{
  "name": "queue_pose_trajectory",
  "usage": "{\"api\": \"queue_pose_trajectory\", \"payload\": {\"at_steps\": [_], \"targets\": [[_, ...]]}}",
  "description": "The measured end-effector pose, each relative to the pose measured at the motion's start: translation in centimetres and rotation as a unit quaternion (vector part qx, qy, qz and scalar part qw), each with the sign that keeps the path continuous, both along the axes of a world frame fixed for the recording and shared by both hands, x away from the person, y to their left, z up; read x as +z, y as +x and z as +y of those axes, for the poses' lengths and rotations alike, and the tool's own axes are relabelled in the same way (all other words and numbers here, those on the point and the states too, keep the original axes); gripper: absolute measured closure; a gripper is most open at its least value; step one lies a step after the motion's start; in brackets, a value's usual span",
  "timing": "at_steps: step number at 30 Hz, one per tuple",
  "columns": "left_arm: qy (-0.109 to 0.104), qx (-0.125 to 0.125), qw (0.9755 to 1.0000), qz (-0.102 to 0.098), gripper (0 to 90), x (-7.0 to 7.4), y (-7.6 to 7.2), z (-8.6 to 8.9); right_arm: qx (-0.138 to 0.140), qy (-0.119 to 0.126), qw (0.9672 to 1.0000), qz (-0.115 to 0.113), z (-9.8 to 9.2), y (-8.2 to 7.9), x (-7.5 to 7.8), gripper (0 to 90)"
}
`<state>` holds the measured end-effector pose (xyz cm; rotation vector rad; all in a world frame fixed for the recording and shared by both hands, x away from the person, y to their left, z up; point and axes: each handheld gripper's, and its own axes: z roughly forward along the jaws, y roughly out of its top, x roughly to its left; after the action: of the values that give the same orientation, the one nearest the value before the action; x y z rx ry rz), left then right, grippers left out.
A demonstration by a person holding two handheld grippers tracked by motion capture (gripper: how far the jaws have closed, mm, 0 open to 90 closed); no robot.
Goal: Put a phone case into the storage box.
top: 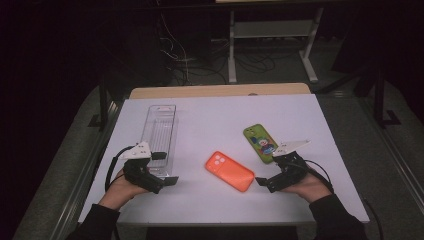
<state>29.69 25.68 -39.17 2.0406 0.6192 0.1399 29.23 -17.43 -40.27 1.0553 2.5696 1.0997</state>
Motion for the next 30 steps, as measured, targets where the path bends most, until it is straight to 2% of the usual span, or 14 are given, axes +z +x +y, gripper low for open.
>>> {"api": "queue_pose_trajectory", "payload": {"at_steps": [9,15,30], "targets": [[0.000,0.001,1.0000,0.003,0.0,-0.1,0.0,-0.1,0.007,-0.019,0.9998,0.004,1.7,1.0,0.9,0.3],[-0.001,0.001,1.0000,0.004,0.0,-0.1,0.0,-0.1,0.010,-0.014,0.9999,0.005,3.4,1.9,1.4,0.3],[0.000,0.001,1.0000,0.004,0.0,-0.2,0.0,-0.1,0.020,-0.016,0.9996,0.010,6.8,3.7,1.0,0.3]]}}
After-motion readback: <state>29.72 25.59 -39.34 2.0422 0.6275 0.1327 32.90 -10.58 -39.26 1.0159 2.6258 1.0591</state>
